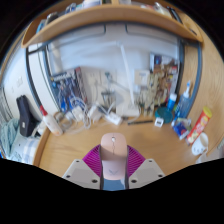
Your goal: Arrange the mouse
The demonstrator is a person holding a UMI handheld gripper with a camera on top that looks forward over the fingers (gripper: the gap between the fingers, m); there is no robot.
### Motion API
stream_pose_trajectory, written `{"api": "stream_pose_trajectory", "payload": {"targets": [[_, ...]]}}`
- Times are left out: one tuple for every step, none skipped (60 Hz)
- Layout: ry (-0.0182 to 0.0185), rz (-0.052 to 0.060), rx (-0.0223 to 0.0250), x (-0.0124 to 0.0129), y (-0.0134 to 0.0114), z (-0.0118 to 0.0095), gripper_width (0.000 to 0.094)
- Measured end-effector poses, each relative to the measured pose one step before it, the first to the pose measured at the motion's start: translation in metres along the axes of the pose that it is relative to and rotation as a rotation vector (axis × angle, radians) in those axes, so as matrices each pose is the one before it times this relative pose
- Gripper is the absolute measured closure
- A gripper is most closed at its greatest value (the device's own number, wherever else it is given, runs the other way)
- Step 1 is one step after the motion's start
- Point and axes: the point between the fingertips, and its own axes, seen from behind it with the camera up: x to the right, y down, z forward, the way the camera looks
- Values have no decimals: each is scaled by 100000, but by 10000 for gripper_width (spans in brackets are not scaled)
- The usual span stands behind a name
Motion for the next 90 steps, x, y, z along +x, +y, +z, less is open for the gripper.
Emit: {"api": "stream_pose_trajectory", "payload": {"targets": [[271, 383, -2490, -19, 1237, 594, 657], [354, 549, -2368, 15, 1185, 608, 658], [-45, 362, -1875, 440, 1306, 749, 656], [518, 545, -1945, 23, 1079, 574, 656], [399, 378, -1970, 48, 1016, 511, 657], [386, 301, -1936, 22, 1005, 539, 656], [686, 353, -1657, -1, 1054, 471, 657], [568, 203, -1609, 102, 888, 481, 657], [489, 6, -1520, 112, 858, 466, 657], [449, -189, -1541, 84, 839, 445, 658], [420, -298, -1434, 75, 770, 417, 656], [185, -328, -1395, 82, 606, 409, 656], [467, -74, -1066, -24, 718, 315, 657], [20, -110, -1158, 93, 503, 335, 656], [250, -105, -928, 61, 538, 283, 657], [86, -398, -810, 142, 430, 251, 658], [413, -291, -848, 41, 457, 241, 658], [436, -246, -652, 71, 480, 250, 656], [382, -104, -642, 46, 350, 171, 654], [287, 18, -451, 3, 267, 128, 655], [160, -38, -356, -2, 244, 112, 654], [115, -123, -413, -32, 245, 107, 654], [59, -107, -553, 3, 303, 120, 655], [69, -3, -781, -11, 332, 62, 654], [51, -53, 728, 2, -118, -42, 652], [45, -280, 774, 139, -114, 28, 652], [132, -242, -390, 5, 135, -2, 651], [-146, -301, -7, 76, 49, -95, 650], [18, -73, 335, -3, -34, 8, 650], [-53, 144, -89, 9, 54, 20, 651], [-80, 245, -31, 19, 19, 1, 646], [-129, 418, 91, -7, -30, -5, 625], [-2, 428, -33, 13, 3, -6, 626], [-15, 107, -49, 29, -1, 2, 586], [187, 31, 2, 45, -27, 10, 608], [107, -200, -150, -37, -17, 83, 593], [-2, -248, -52, 38, 15, -17, 583], [-39, -208, -5, 13, 6, -1, 574], [20, -66, 59, 24, -5, -12, 562], [-37, 14, -34, 3, 2, 19, 550], [-93, 62, -240, -24, 30, 15, 536], [-206, 106, -516, -33, 78, 78, 527], [-100, 46, -804, -9, 131, 61, 515], [-202, -271, -267, -8, -30, 18, 506], [-284, -172, -284, -43, -45, 3, 490], [-408, 88, -640, -72, 38, -59, 461], [-63, 475, -743, 4, 71, -108, 376], [286, 632, -589, 72, -30, -177, 312], [368, 542, -51, 83, -181, -263, 267], [266, 351, 429, 15, -282, -294, 222], [324, 404, 801, 9, -371, -359, 118], [416, 422, 966, 26, -416, -365, 93], [557, 355, 961, 70, -458, -431, 96], [580, 365, 1011, -113, -477, -492, 72], [371, 65, 1153, -12, -554, -519, 57], [370, -13, 1290, -25, -613, -519, 61], [63, -163, 1301, -127, -646, -550, 68], [-271, -429, 920, -5, -617, -645, 77], [96, -253, 1011, -85, -618, -590, 76], [137, -257, 1048, -91, -676, -619, 75], [131, -198, 1259, -98, -741, -624, 78], [90, -63, 1358, -98, -746, -626, 79], [53, 46, 1461, -121, -753, -615, 78], [227, 211, 1497, -216, -798, -504, 76], [-308, -107, 1242, -105, -699, -722, 78], [-169, -140, 1398, -200, -688, -662, 77], [-168, -247, 1275, -174, -714, -649, 74], [-137, -266, 1274, -166, -696, -618, 76], [-85, -204, 1238, -177, -665, -651, 73], [2, -216, 1331, -147, -668, -647, 73], [56, -259, 1415, -138, -687, -617, 72], [273, -231, 1502, -225, -668, -489, 73], [-94, -379, 1236, -186, -575, -552, 73], [-98, -436, 1081, -177, -553, -578, 74], [-171, -343, 989, -208, -506, -558, 76], [-190, -304, 1052, -200, -533, -546, 75], [-191, -286, 1122, -212, -504, -505, 74], [-154, -190, 1132, -202, -462, -472, 72], [171, 85, 1498, -311, -386, -388, 73], [-198, -61, 628, -97, -474, -486, 69], [-308, -80, 738, -212, -363, -427, 69], [-469, -142, 675, -246, -341, -407, 70], [-516, -143, 638, -221, -295, -356, 69], [-415, -38, 452, -211, -236, -326, 69], [-140, 70, 610, -219, -163, -269, 64], [-165, 115, 400, -153, -209, -286, 61], [-241, 40, 446, -152, -237, -276, 62], [-255, -25, 475, -137, -204, -250, 63], [-244, -53, 351, -140, -146, -225, 63], [-216, -39, 121, -109, -60, -195, 64]]}}
